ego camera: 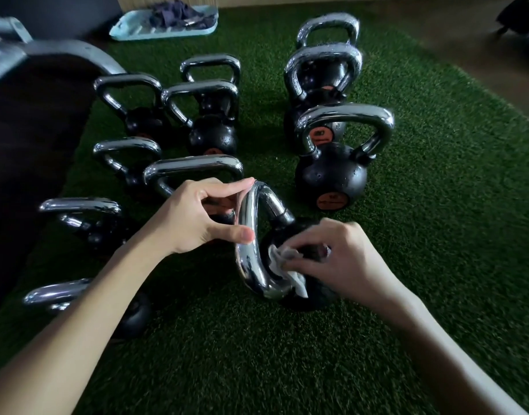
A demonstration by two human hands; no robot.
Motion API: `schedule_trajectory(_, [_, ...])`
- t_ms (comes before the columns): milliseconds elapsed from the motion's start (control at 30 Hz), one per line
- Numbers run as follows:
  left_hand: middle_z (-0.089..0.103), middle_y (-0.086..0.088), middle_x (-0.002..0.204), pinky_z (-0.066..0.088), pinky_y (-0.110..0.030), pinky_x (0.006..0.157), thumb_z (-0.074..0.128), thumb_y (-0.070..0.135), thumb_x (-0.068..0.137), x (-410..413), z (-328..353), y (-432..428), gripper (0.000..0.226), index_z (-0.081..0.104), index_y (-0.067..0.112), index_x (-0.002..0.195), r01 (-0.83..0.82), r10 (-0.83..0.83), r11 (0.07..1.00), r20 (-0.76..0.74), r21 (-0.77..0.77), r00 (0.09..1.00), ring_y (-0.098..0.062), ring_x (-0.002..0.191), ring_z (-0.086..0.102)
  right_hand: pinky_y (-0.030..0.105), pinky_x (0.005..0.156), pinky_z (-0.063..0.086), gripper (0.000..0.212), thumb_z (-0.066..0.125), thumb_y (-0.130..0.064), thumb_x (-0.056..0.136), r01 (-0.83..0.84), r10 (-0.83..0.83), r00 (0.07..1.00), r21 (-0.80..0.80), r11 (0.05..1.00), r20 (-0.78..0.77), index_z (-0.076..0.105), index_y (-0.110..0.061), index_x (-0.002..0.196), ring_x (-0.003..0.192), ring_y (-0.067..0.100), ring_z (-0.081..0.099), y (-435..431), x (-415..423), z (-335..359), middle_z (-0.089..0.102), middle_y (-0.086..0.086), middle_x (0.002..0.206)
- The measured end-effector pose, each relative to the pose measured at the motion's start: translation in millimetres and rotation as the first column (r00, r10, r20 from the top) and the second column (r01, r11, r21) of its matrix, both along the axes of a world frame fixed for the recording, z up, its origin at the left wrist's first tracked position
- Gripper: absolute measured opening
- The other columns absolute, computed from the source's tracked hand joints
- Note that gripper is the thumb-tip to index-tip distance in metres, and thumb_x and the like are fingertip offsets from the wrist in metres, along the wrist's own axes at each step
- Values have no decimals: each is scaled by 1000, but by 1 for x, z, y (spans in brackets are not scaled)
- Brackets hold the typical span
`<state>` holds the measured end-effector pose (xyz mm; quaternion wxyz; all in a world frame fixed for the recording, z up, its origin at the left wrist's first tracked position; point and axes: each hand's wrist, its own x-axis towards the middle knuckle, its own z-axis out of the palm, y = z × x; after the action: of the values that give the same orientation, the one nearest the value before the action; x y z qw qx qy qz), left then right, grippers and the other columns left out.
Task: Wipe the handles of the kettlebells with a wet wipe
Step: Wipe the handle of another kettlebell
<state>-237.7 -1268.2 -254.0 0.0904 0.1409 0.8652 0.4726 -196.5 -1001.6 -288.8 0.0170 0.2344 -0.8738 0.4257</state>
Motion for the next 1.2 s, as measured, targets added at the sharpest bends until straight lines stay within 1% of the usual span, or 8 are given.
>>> schedule_trajectory(100, [69,14,108,40,-7,94,78,87,39,-1,2,-1,86,61,64,120,2,-2,1000,-9,-26,1000,-4,109,63,3,67,40,23,91,-29,72,-152,142,986,121,981,85,82,-31,93,76,-15,60,-4,-20,6,66,-31,75])
schedule_trajectory(200, [69,17,108,40,-14,95,77,88,39,-1,1,-3,89,61,62,122,5,-6,999,-13,-41,1000,-2,110,63,3,72,40,27,86,-25,79,-330,283,931,199,923,228,81,-31,104,86,-15,63,0,-31,10,74,-24,94])
schedule_trajectory(300, [69,15,112,36,-2,93,77,87,40,1,0,-5,92,63,55,125,4,-5,1000,-13,-29,1000,-2,114,62,5,79,44,32,88,-21,76,-355,305,917,181,917,258,80,-32,106,92,-11,66,-1,-33,10,73,-25,98])
schedule_trajectory(467, [69,11,112,38,-5,97,79,85,42,1,-3,-7,90,63,54,125,4,-4,1000,-16,-10,1000,-7,113,63,10,60,40,19,87,-16,77,-413,376,861,38,910,341,81,-28,90,62,-4,58,-15,-33,20,72,-18,74])
schedule_trajectory(567, [69,14,115,36,-11,99,79,85,41,0,-3,-9,90,63,55,125,8,-8,1000,-9,-15,1000,-3,116,62,9,57,35,16,88,-17,76,-308,320,891,-89,947,323,77,-29,79,56,-6,52,-23,-30,18,65,-23,64])
schedule_trajectory(700, [69,16,116,32,0,95,78,85,41,0,-2,-11,91,63,55,125,6,-6,1000,3,-13,1000,-2,118,61,17,61,40,14,89,-25,76,-240,259,902,-96,966,347,78,-33,80,62,-6,55,-23,-23,3,72,-17,72])
schedule_trajectory(1000, [69,11,116,35,-29,115,80,84,41,-1,-2,-12,90,60,60,126,12,-11,999,2,-33,1000,-6,121,60,19,59,53,18,90,-27,70,133,-116,987,-156,979,112,81,-32,85,63,2,69,-57,-25,-2,74,-22,77])
schedule_trajectory(1200, [69,14,116,36,-31,114,82,82,42,-1,-2,-13,92,61,57,127,10,-10,999,7,-44,1000,-5,121,59,6,64,44,19,90,-31,70,100,-93,989,-56,993,115,82,-34,86,75,-8,66,-50,-19,-2,68,-29,70])
